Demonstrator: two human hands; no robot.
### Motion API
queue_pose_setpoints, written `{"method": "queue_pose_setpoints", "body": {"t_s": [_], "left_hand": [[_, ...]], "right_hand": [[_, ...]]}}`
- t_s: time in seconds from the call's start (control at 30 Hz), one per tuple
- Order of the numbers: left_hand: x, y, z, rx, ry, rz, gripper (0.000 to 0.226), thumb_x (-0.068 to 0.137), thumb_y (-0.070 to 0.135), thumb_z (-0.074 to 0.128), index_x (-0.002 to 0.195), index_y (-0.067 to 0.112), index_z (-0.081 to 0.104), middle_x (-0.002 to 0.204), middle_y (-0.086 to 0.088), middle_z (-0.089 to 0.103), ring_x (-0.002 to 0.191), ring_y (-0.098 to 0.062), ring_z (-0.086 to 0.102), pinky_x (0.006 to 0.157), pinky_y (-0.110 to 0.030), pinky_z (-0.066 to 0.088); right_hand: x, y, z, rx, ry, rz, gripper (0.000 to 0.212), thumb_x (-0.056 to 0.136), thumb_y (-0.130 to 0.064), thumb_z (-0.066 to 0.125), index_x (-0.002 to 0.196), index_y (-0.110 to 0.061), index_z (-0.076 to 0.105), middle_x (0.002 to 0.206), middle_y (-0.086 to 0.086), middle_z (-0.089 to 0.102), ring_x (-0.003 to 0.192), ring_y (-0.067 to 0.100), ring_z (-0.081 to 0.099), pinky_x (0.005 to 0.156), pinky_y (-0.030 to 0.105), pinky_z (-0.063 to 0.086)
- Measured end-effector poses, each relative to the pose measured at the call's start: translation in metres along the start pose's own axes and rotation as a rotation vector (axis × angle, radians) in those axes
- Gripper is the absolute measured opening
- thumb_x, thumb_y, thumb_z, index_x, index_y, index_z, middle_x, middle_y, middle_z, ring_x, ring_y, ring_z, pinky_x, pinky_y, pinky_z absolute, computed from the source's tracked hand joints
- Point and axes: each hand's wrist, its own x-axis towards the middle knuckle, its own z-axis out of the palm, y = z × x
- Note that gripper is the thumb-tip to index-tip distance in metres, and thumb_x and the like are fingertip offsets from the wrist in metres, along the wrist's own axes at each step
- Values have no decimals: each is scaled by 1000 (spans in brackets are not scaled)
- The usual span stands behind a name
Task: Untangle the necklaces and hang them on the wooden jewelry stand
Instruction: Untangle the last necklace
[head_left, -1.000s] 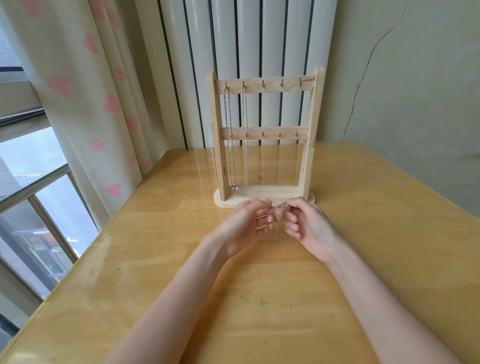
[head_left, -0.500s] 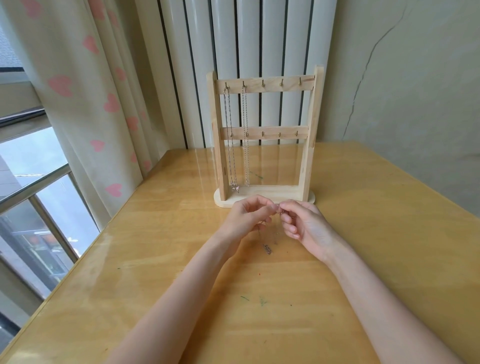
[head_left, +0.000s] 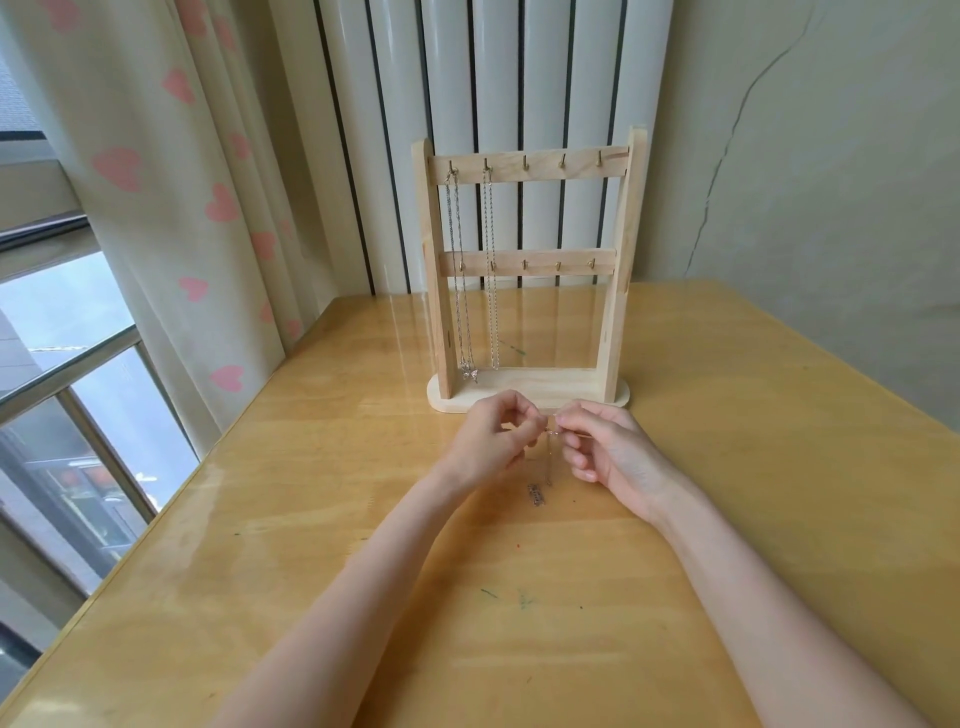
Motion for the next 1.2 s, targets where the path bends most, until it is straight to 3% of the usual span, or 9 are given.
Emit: {"method": "queue_pose_setpoints", "body": {"t_s": [0.1,0.17,0.23,0.4,0.5,0.67,0.83,1.0,1.2], "left_hand": [[2,-5,5,329,71,100,18,84,14,57,69,22,50,65,11,53,55,-8,46,59,-24,41],[1,-6,7,407,102,113,16,83,17,57,70,21,49,63,12,52,56,-9,46,59,-23,40],[2,-6,7,351,106,110,20,84,13,55,68,21,47,64,11,51,54,-7,46,56,-20,39],[2,4,3,-101,180,38,20,90,3,47,72,12,46,66,5,54,46,-2,49,49,-17,42],[2,4,5,-192,175,17,19,92,5,47,74,13,46,65,4,53,48,0,47,51,-17,43],[5,-4,9,-9,206,109,23,89,3,48,72,18,44,67,2,50,56,-10,49,56,-29,45],[2,-16,7,242,237,163,22,90,9,49,73,20,41,69,1,53,59,-18,49,61,-37,46],[4,-5,4,-56,283,36,22,94,7,42,75,16,41,71,-2,58,50,-4,56,53,-20,47],[5,3,-7,-559,329,-116,13,94,9,43,82,13,47,75,-1,61,69,-11,64,69,-23,53]], "right_hand": [[0,1,0,-24,2,9,21,88,-5,53,67,-11,53,51,-3,35,42,8,31,39,21,20],[0,2,1,-10,-26,20,20,88,-6,54,69,-11,53,50,-4,34,41,8,30,39,20,20],[-1,1,1,27,-58,23,19,88,-8,55,69,-13,53,50,-4,35,41,8,30,38,20,21],[-3,-1,3,-39,-116,14,5,89,-10,55,86,-13,55,47,-4,35,37,7,26,37,21,19],[-2,0,8,-55,-118,1,4,91,-12,54,87,-14,53,47,0,41,34,7,25,36,20,18],[-1,1,7,-73,-147,-2,23,90,-15,55,67,-15,52,54,1,46,43,10,36,40,20,26],[1,3,3,-21,-115,-26,16,80,-20,62,67,-11,59,64,2,49,50,10,40,39,19,26],[2,5,0,-88,80,-92,13,89,-6,55,85,-9,67,52,-4,42,44,8,32,38,19,23],[3,2,-4,-7,132,-111,12,89,-5,54,84,-8,64,49,-3,36,41,8,30,38,19,24]]}}
